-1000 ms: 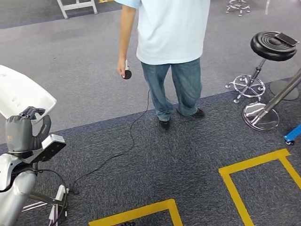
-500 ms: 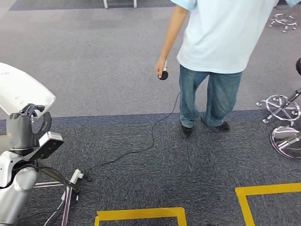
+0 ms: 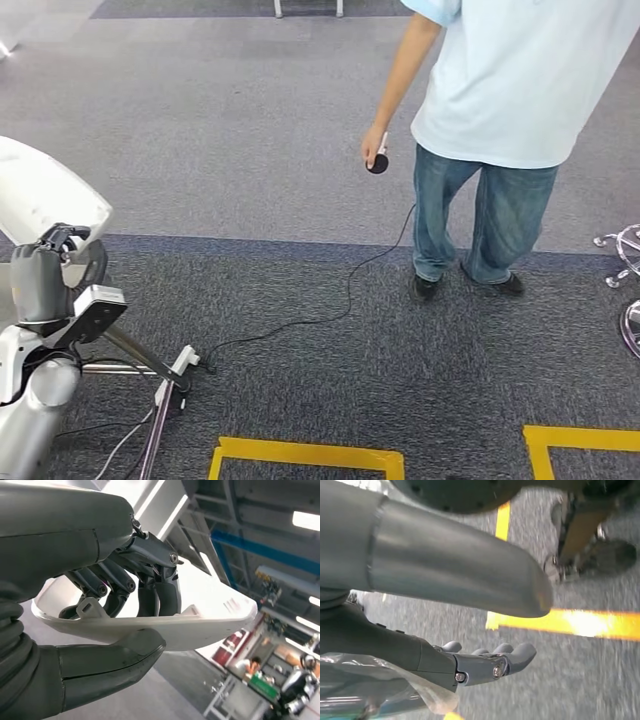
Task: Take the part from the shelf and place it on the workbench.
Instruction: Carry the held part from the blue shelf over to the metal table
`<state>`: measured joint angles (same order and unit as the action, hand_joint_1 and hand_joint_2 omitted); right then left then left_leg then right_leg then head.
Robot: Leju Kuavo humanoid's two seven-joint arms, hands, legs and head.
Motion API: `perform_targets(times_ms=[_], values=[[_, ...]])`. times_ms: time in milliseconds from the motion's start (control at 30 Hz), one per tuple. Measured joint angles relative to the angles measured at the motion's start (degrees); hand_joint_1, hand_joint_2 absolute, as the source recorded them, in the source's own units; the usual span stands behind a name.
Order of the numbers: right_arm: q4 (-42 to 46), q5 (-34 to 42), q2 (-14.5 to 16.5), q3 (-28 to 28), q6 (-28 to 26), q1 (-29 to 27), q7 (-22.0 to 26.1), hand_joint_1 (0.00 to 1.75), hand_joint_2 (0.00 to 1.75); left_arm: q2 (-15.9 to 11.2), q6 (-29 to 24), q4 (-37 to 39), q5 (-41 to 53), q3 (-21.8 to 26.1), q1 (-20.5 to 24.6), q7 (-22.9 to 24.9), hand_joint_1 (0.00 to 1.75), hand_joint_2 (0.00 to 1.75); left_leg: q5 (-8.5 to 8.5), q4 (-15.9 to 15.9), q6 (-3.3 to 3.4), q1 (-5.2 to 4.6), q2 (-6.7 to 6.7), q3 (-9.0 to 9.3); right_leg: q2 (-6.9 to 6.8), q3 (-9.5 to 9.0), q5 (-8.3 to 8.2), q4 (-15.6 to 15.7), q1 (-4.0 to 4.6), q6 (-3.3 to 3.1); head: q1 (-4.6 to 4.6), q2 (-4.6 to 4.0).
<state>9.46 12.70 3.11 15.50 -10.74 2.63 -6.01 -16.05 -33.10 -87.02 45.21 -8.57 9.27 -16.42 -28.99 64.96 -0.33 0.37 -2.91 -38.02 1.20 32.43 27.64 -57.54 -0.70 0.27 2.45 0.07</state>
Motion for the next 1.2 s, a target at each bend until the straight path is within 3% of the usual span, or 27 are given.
perform_targets(times_ms=[33, 67, 100, 133, 167, 233, 300, 400, 467, 533, 600, 633, 667, 700, 733, 800, 833, 900, 933, 967, 1033, 1100, 1133, 1167, 1200], values=[[0.0, -0.01, 0.03, 0.0, -0.1, -0.06, 0.04, 0.0, 0.0, 0.23, -0.17, -0.09, -0.63, 0.04, -0.03, -0.4, 1.75, 1.75, -2.13, 4.32, -0.3, 0.01, 1.68, -1.92, -1.11, -0.21, 0.02, 0.2, -0.02, -0.37, 0.18, 0.0], [0.0, -0.01, 0.02, 0.0, -0.12, -0.1, 0.04, 0.0, 0.0, 0.4, -0.19, -0.1, -0.98, 0.04, -0.13, -0.54, 1.75, 1.75, -3.45, 7.84, -0.47, 0.13, 1.99, -3.53, -1.87, -0.28, 0.13, 0.18, 0.02, -0.46, 0.17, 0.0], [0.0, -0.01, 0.0, 0.0, -0.13, -0.13, 0.04, 0.0, 0.0, 0.53, -0.17, -0.1, -1.35, 0.04, -0.26, -0.65, 1.75, 1.75, -3.91, 10.0, -0.6, 0.22, 2.1, -4.52, -2.61, -0.36, 0.25, 0.17, 0.05, -0.48, 0.19, 0.0], [0.0, -0.01, -0.01, 0.0, -0.09, -0.12, 0.04, 0.0, 0.0, 0.64, -0.16, -0.1, -1.68, 0.05, -0.35, -0.79, 1.75, 1.75, -3.16, 9.85, -0.66, 0.27, 2.23, -4.4, -3.37, -0.49, 0.38, 0.16, 0.05, -0.44, 0.19, 0.0], [0.0, -0.01, -0.01, 0.01, -0.08, -0.1, 0.04, 0.0, 0.0, 0.72, -0.15, -0.11, -1.95, 0.06, -0.4, -0.94, 1.75, 1.75, -1.4, 7.26, -0.64, 0.27, 2.55, -3.07, -4.11, -0.7, 0.54, 0.15, 0.05, -0.35, 0.2, 0.0], [0.0, -0.01, 0.02, 0.01, -0.06, -0.06, 0.05, 0.0, 0.0, 0.81, -0.12, -0.28, -2.33, 0.11, -0.31, -1.2, 1.75, 1.75, 2.3, -0.95, -0.31, -0.06, 4.81, 1.15, -5.5, -1.21, 0.99, 0.1, 0.23, 0.05, 0.21, 0.0], [0.0, -0.01, 0.02, 0.01, -0.08, -0.02, 0.1, 0.0, 0.0, 0.92, 0.19, -0.56, -3.34, 0.15, -0.11, -1.66, 1.75, 1.75, 3.3, -5.69, 0.33, -0.54, 6.68, 3.39, -6.67, -1.46, 1.42, 0.0, 0.58, 0.62, 0.18, 0.0], [0.02, 0.0, 0.01, 0.01, -0.08, 0.18, 0.21, 0.0, 0.0, 1.15, 2.43, -1.08, -8.01, 0.34, -0.2, -3.33, 1.75, 1.75, 3.15, -6.41, 1.3, -0.64, 5.3, 3.37, -8.04, -1.71, 2.0, -0.09, 0.66, 1.45, 0.02, 0.0], [0.04, 0.01, -0.02, 0.0, -0.08, 0.3, 0.33, 0.0, 0.0, 1.4, 4.93, -1.61, -11.87, 0.46, -0.05, -4.34, 1.75, 1.75, 3.35, -6.73, 1.98, -0.3, 4.03, 3.5, -5.52, -0.47, 3.88, -2.8, 0.44, 2.0, -0.25, 0.0], [0.04, 0.02, -0.03, 0.01, -0.04, 0.24, 0.42, 0.0, 0.0, 1.74, 7.01, -1.95, -14.33, 0.48, 0.2, -4.82, 1.75, 1.75, 3.39, -6.8, 2.39, -0.09, 2.79, 3.52, -2.24, 3.21, 7.29, -9.97, 0.25, 2.27, -0.63, 0.0], [0.04, 0.02, -0.04, 0.02, 0.0, 0.12, 0.44, 0.0, 0.0, 2.0, 8.03, -1.98, -15.28, 0.48, 0.19, -5.05, 1.75, 1.75, 3.36, -6.76, 2.49, -0.08, 1.38, 3.54, -1.41, 6.85, 9.0, -16.32, 0.19, 2.39, -0.72, 0.0], [0.04, 0.02, -0.06, 0.02, 0.0, 0.05, 0.45, 0.0, 0.0, 2.07, 8.21, -1.98, -15.5, 0.49, 0.18, -5.18, 1.75, 1.75, 3.34, -6.73, 2.49, -0.07, 0.59, 3.57, -1.3, 7.45, 8.21, -16.73, 0.17, 2.38, -0.72, 0.0], [0.04, 0.02, -0.09, 0.02, -0.01, -0.01, 0.45, 0.0, 0.0, 2.12, 8.25, -1.99, -15.62, 0.51, 0.17, -5.28, 1.75, 1.75, 3.31, -6.68, 2.44, -0.03, -0.22, 3.63, -1.08, 6.92, 6.35, -14.79, 0.11, 2.34, -0.73, 0.0], [0.04, 0.02, -0.13, 0.02, -0.02, -0.06, 0.46, 0.0, 0.0, 2.17, 8.27, -1.99, -15.7, 0.53, 0.17, -5.37, 1.75, 1.75, 3.23, -6.59, 2.32, 0.04, -1.02, 3.69, -0.32, 5.45, 3.83, -10.96, -0.01, 2.29, -0.73, 0.0], [0.04, 0.02, -0.16, 0.02, -0.02, -0.08, 0.48, 0.0, 0.0, 2.21, 8.28, -2.0, -15.74, 0.56, 0.17, -5.42, 1.75, 1.75, 3.14, -6.49, 2.11, 0.09, -1.74, 3.64, 1.38, 3.79, 1.96, -7.05, -0.26, 2.26, -0.74, 0.0], [0.02, 0.02, -0.19, 0.02, -0.01, -0.1, 0.51, 0.0, 0.0, 2.28, 8.33, -2.05, -15.78, 0.63, 0.31, -5.47, 1.75, 1.75, 3.08, -6.12, 1.48, 0.18, -3.11, 3.18, 4.45, 1.32, 0.35, -1.64, -0.74, 2.18, -0.7, 0.0], [0.01, 0.03, -0.19, 0.02, -0.01, -0.13, 0.51, 0.0, 0.0, 2.32, 8.37, -2.09, -15.8, 0.68, 0.36, -5.51, 1.75, 1.75, 3.19, -6.1, 1.12, 0.29, -3.78, 2.9, 5.12, 0.93, 0.63, -1.05, -0.78, 2.07, -0.68, 0.0], [0.0, 0.04, -0.14, 0.02, 0.02, -0.2, 0.5, 0.0, 0.0, 2.39, 8.59, -2.18, -16.01, 0.83, 0.38, -5.56, 1.75, 1.75, 3.48, -6.31, 0.39, 0.58, -5.12, 2.58, 3.87, 0.56, 0.61, -0.74, -0.65, 1.55, -0.68, 0.0], [0.0, 0.03, -0.13, 0.02, 0.03, -0.21, 0.5, 0.0, 0.0, 2.39, 8.8, -2.19, -16.26, 0.95, 0.38, -5.56, 1.75, 1.75, 3.3, -6.08, 0.09, 0.51, -4.63, 2.43, 3.08, 0.34, 0.57, -0.58, -0.67, 1.19, -0.57, 0.0], [0.0, 0.03, -0.11, 0.02, 0.05, -0.22, 0.51, 0.0, 0.0, 2.37, 9.13, -2.19, -16.61, 1.09, 0.49, -5.56, 1.75, 1.75, 2.61, -4.96, -0.19, 0.4, -3.36, 1.95, 2.21, 0.1, 0.54, -0.36, -0.73, 0.8, -0.34, 0.0], [-0.01, 0.02, -0.14, 0.0, 0.05, -0.23, 0.54, 0.0, 0.0, 2.43, 10.17, -2.16, -17.54, 1.28, 0.85, -5.45, 1.75, 1.75, -0.3, 0.7, -0.58, 0.21, 0.41, -0.54, 0.42, -0.34, 0.66, -0.12, -0.62, 0.22, 0.15, 0.0], [-0.02, 0.02, -0.15, -0.01, 0.04, -0.31, 0.54, 0.0, 0.0, 2.55, 11.63, -1.99, -18.55, 1.32, 1.09, -5.29, 1.75, 1.75, -2.97, 7.64, -0.73, 0.28, 1.98, -3.79, -1.4, -0.62, 0.95, -0.12, -0.38, -0.06, 0.27, 0.0], [-0.02, 0.02, -0.16, -0.01, 0.04, -0.33, 0.53, 0.0, 0.0, 2.59, 12.41, -1.83, -18.99, 1.34, 1.1, -5.23, 1.75, 1.75, -3.03, 9.15, -0.71, 0.28, 2.17, -4.5, -2.27, -0.75, 1.1, -0.12, -0.3, -0.1, 0.28, 0.0], [-0.02, 0.02, -0.16, 0.0, 0.08, -0.33, 0.52, 0.0, 0.0, 2.59, 13.05, -1.65, -19.3, 1.39, 1.13, -5.2, 1.75, 1.75, -2.13, 8.66, -0.6, 0.26, 2.28, -4.25, -3.07, -0.91, 1.26, -0.13, -0.23, -0.09, 0.29, 0.0], [-0.02, 0.02, -0.16, 0.0, 0.12, -0.3, 0.52, 0.0, 0.0, 2.58, 13.58, -1.48, -19.52, 1.48, 1.21, -5.18, 1.75, 1.75, -0.32, 6.0, -0.37, 0.19, 2.6, -2.89, -3.83, -1.16, 1.45, -0.13, -0.14, -0.04, 0.29, 0.0]])
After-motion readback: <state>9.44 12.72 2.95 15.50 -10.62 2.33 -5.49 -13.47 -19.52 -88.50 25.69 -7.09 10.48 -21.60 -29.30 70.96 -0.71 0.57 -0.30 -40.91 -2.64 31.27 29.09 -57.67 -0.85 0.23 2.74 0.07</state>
